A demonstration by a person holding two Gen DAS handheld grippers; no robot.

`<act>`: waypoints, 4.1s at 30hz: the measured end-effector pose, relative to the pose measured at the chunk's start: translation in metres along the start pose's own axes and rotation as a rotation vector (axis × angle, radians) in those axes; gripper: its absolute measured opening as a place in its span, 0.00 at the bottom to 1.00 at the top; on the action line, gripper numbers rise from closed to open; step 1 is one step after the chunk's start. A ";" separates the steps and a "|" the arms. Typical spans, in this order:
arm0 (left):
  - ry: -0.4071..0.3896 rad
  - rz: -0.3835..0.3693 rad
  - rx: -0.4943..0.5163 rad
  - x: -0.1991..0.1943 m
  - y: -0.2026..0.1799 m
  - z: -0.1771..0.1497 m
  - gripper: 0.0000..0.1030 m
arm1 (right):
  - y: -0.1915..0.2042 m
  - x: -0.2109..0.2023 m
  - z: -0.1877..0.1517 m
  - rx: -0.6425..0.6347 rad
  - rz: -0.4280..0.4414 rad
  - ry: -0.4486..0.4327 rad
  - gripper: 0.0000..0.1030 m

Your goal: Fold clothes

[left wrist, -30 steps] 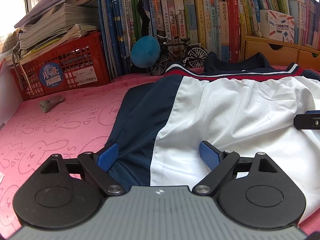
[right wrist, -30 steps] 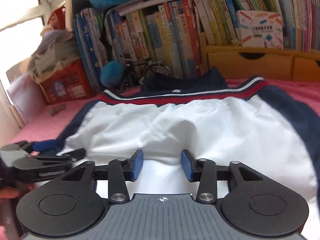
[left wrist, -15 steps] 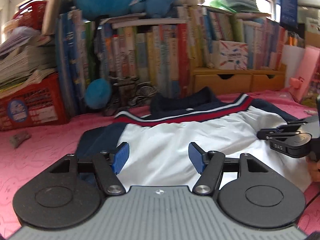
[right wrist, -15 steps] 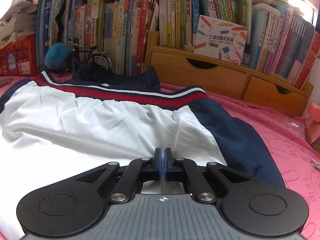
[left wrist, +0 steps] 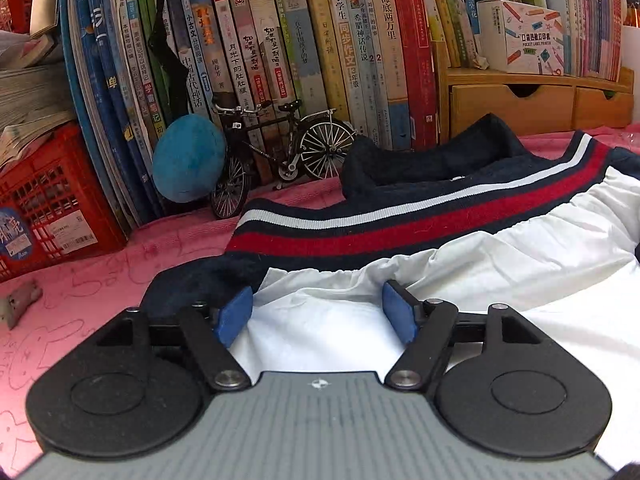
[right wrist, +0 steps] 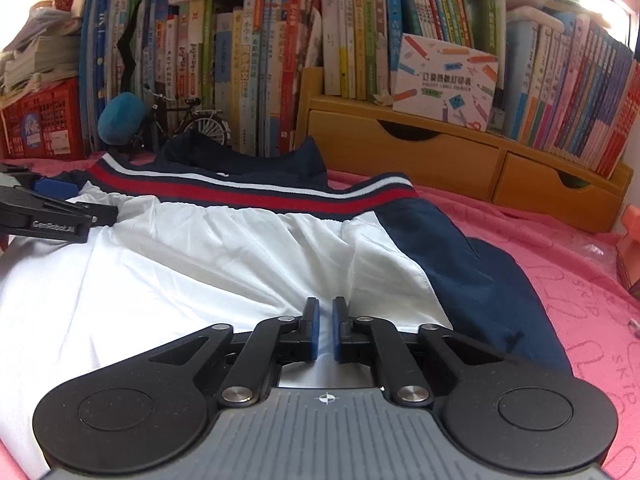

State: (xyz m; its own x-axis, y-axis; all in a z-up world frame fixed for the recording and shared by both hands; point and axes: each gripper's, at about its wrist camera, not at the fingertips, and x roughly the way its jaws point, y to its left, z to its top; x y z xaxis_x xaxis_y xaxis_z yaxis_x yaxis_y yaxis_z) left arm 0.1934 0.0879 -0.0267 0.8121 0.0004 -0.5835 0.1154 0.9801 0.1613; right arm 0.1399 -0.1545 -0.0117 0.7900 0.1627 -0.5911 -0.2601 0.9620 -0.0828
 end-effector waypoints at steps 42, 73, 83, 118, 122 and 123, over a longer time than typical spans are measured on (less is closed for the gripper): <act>-0.174 -0.263 0.315 -0.147 0.002 -0.022 0.87 | 0.109 -0.129 -0.089 -0.972 0.216 -0.202 0.70; -0.242 -0.092 1.043 -0.122 -0.115 -0.080 0.54 | 0.117 -0.076 -0.066 -1.110 -0.028 -0.295 0.28; -0.095 0.003 1.188 -0.100 -0.083 -0.098 0.06 | 0.071 -0.062 -0.092 -1.285 -0.083 -0.209 0.07; -0.050 0.147 0.850 -0.182 0.052 -0.140 0.64 | -0.055 -0.148 -0.128 -1.123 -0.145 0.022 0.51; -0.166 -0.025 0.913 -0.198 -0.005 -0.137 0.70 | 0.007 -0.160 -0.116 -1.111 0.027 -0.119 0.58; -0.185 -0.071 0.928 -0.199 -0.020 -0.136 0.70 | 0.023 -0.160 -0.113 -1.115 0.069 -0.150 0.58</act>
State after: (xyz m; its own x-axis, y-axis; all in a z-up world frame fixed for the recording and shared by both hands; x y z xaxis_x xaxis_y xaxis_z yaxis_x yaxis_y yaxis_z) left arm -0.0487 0.0950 -0.0218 0.8543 -0.1627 -0.4937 0.5120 0.4278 0.7449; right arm -0.0551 -0.1831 -0.0103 0.7937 0.3051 -0.5262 -0.5975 0.2293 -0.7684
